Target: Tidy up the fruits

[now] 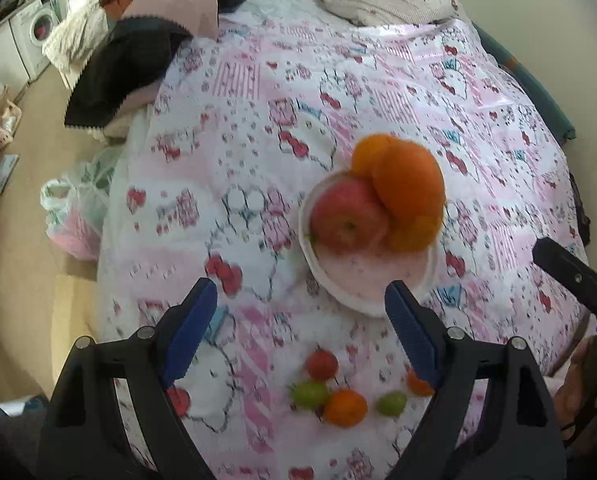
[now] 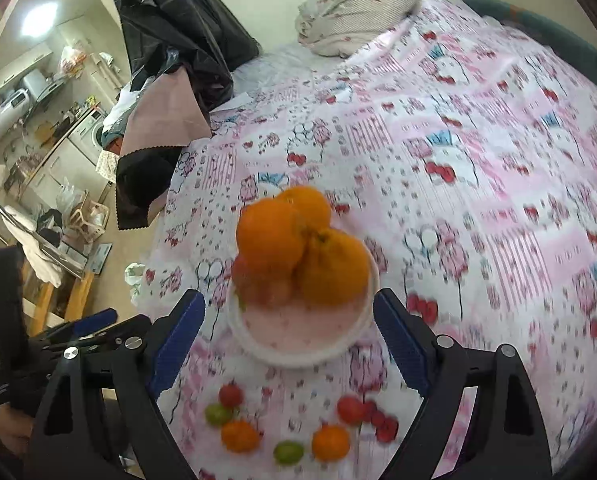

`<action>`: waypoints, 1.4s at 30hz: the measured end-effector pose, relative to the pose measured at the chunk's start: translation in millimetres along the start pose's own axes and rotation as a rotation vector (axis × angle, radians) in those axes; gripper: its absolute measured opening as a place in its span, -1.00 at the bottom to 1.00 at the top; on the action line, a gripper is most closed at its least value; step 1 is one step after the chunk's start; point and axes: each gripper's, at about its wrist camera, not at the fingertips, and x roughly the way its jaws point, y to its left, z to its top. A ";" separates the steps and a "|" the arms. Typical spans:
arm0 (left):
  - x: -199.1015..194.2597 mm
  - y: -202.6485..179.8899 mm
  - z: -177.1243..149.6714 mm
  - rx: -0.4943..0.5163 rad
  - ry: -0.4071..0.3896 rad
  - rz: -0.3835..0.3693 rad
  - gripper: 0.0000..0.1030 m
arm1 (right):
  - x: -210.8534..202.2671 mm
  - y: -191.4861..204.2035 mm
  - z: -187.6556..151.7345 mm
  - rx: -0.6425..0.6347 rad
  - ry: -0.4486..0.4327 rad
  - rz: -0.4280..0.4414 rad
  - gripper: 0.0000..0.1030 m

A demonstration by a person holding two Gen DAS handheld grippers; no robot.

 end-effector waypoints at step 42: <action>94.5 -31.6 -54.0 0.054 0.328 0.015 -0.49 | 20.4 -59.2 -79.7 0.202 0.246 -0.068 0.68</action>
